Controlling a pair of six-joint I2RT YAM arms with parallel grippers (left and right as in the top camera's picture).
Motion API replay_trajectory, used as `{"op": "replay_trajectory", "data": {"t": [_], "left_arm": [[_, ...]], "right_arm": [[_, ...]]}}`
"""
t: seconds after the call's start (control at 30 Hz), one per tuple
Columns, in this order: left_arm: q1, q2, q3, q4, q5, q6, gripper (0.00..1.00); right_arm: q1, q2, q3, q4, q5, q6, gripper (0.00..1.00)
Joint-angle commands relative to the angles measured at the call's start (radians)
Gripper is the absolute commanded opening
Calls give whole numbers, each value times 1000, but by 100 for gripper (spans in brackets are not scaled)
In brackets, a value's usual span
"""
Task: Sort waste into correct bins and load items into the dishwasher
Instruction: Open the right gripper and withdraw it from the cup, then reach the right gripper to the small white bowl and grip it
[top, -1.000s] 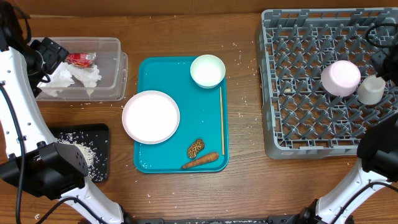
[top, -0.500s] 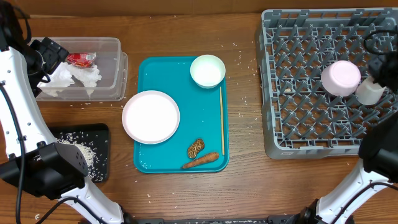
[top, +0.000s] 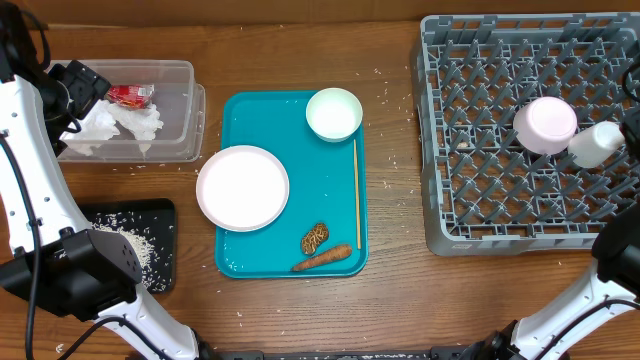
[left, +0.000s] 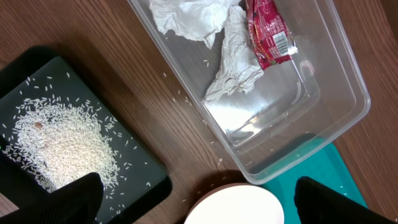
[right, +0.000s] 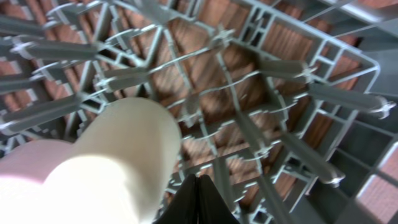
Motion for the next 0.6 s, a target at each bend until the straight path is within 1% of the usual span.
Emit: {"op": "replay_trajectory", "data": {"t": [0.0,0.07,0.13,0.17,0.2,0.23,0.3,0.33,0.5,0.57], "left_arm": [[0,-4,13,2,4,-16,100],[0,-4,13,1,5,-16,100],[0,-4,13,2,4,-16,100],[0,-4,13,2,4,-16,100],[0,-4,13,1,4,-16,100],[0,-4,13,2,4,-16,100],[0,-4,13,1,4,-16,100],[0,-4,13,2,4,-16,100],[0,-4,13,1,4,-16,100],[0,-4,13,2,4,-16,100]], "right_arm": [[22,-130,35,18,-102,5,4],[37,-177,35,25,-154,5,4],[65,-224,35,44,-266,-32,4],[85,-245,35,57,-341,-72,4],[129,-267,35,77,-466,-129,5],[161,-273,35,88,-533,-160,9],[230,-272,34,101,-612,-201,28],[273,-266,34,107,-620,-213,32],[512,-224,32,168,-589,-212,35],[624,-196,32,209,-535,-211,41]]}}
